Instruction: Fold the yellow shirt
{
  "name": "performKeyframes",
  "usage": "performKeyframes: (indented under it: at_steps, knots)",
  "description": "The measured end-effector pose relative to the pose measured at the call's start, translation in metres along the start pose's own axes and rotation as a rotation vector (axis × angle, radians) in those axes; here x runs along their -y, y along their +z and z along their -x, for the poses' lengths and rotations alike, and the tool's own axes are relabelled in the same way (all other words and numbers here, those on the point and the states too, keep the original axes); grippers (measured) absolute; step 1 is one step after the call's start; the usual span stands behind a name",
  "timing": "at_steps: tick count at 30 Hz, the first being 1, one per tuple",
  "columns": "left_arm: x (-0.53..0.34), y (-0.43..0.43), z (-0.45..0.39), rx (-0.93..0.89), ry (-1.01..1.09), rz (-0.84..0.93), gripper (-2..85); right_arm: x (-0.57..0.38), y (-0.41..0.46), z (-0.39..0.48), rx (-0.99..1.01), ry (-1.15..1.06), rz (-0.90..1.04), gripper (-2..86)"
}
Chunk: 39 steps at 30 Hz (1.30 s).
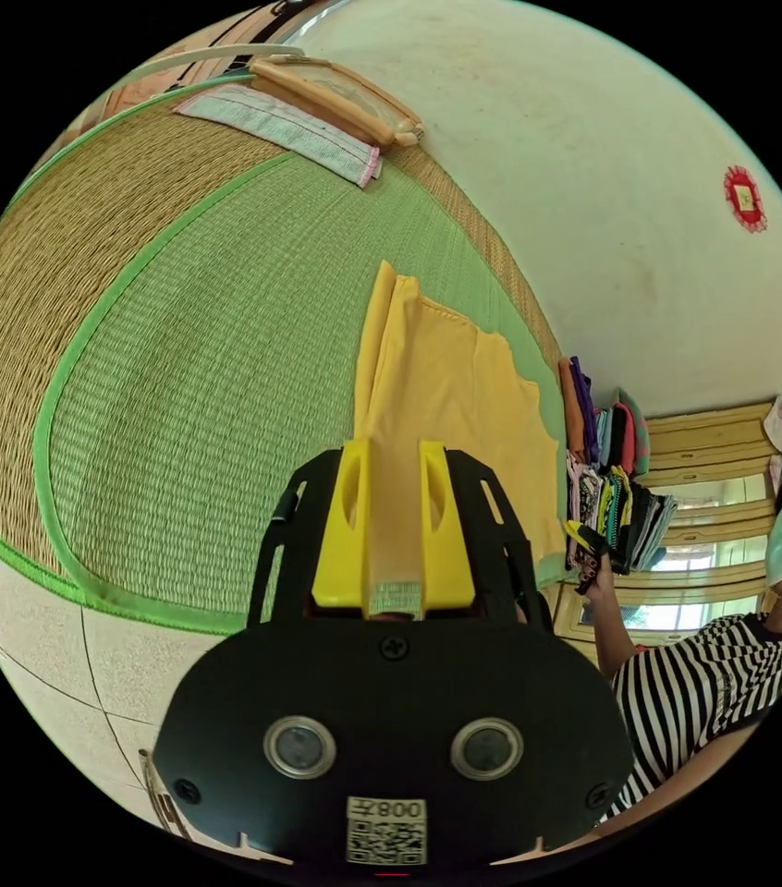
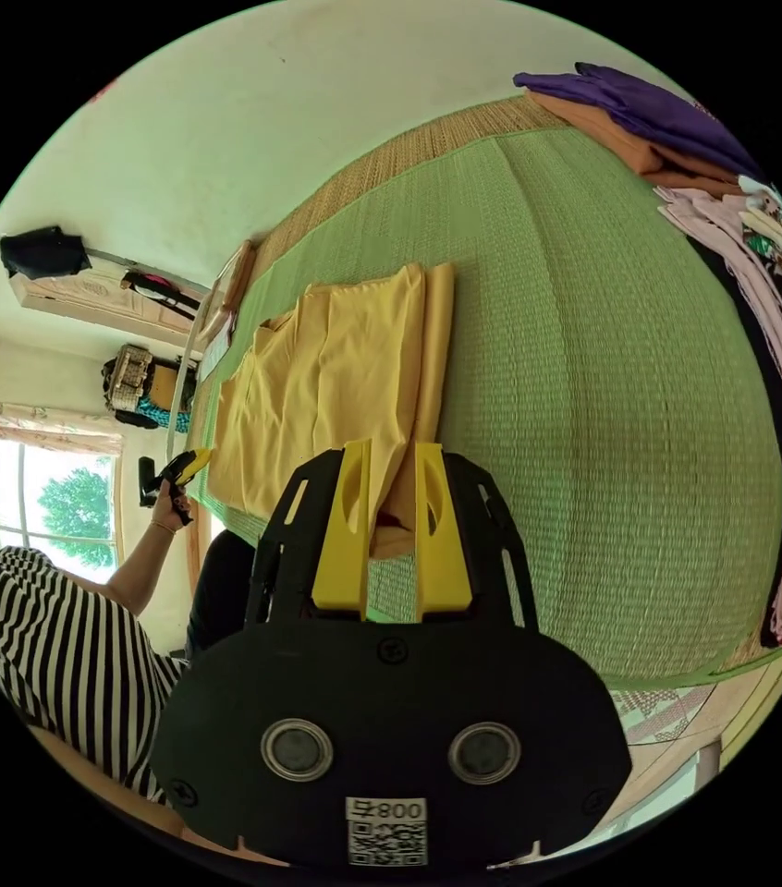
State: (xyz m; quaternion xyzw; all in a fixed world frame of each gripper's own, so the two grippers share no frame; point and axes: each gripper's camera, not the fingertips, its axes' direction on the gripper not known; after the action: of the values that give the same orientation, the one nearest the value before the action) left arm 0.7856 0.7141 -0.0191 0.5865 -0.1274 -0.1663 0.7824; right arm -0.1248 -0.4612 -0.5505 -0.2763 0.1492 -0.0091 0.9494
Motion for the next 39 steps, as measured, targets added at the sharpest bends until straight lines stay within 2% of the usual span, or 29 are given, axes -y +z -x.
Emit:
performKeyframes:
  at_steps: [8,21,31,39]
  knots:
    - [-0.037,-0.017,0.015,0.010,-0.014,0.079,8.9,-0.048,0.021,0.004,0.006,-0.022,0.041,8.5]
    - [-0.052,-0.013,0.009,0.048,0.018,0.152,7.9,-0.045,0.080,0.015,-0.131,-0.127,0.123,7.8]
    - [-0.059,-0.010,-0.018,0.077,0.043,0.175,1.9,-0.037,0.109,0.008,-0.132,-0.129,0.175,2.5]
    - [-0.063,-0.013,-0.047,0.119,0.076,0.169,1.2,-0.067,0.110,-0.031,0.118,-0.048,0.156,1.1]
